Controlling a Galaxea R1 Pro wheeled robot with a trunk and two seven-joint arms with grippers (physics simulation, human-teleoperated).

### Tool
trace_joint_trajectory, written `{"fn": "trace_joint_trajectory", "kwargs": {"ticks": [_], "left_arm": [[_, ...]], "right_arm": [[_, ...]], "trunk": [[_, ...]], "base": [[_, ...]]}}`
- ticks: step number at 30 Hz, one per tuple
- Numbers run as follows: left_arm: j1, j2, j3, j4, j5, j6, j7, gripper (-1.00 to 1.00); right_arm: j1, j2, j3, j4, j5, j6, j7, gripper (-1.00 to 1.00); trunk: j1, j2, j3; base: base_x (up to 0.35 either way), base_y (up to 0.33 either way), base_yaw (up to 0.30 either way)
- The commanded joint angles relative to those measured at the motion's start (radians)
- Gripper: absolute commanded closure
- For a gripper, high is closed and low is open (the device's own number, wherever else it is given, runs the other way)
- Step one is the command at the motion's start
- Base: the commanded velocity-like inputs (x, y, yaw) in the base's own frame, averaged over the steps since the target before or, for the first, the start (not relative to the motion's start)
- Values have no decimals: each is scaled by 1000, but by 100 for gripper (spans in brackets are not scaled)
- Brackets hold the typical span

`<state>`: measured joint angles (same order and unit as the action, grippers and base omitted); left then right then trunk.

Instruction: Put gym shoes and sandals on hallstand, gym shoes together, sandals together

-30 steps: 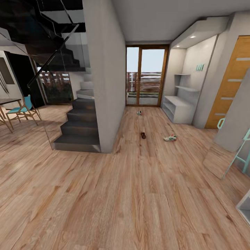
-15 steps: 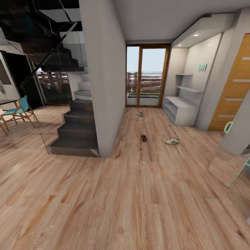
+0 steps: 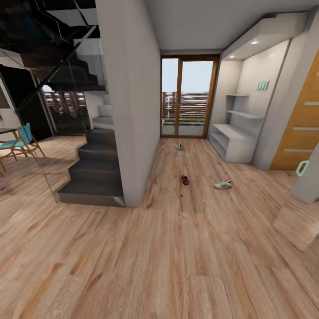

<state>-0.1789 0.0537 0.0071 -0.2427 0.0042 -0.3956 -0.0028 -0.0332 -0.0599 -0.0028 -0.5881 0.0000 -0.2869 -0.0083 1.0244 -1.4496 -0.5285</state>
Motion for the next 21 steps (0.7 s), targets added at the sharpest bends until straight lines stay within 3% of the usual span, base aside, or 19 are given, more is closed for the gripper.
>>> {"fn": "trace_joint_trajectory", "kwargs": {"ticks": [1, 9, 21], "left_arm": [[-1, 0, 1, 1, 0, -3, 0, -100], [-1, 0, 1, 2, -1, -3, 0, -100], [-1, 0, 1, 2, -1, -3, 0, -100]], "right_arm": [[-1, 0, 0, 1, 0, -3, -1, -100], [-1, 0, 0, 1, 0, -3, 0, -100], [-1, 0, 0, 1, 0, -3, 1, -100]], "trunk": [[1, 0, -1], [1, 0, -1], [1, 0, -1]], "base": [[337, 0, 0], [337, 0, -50], [337, 0, -236]]}}
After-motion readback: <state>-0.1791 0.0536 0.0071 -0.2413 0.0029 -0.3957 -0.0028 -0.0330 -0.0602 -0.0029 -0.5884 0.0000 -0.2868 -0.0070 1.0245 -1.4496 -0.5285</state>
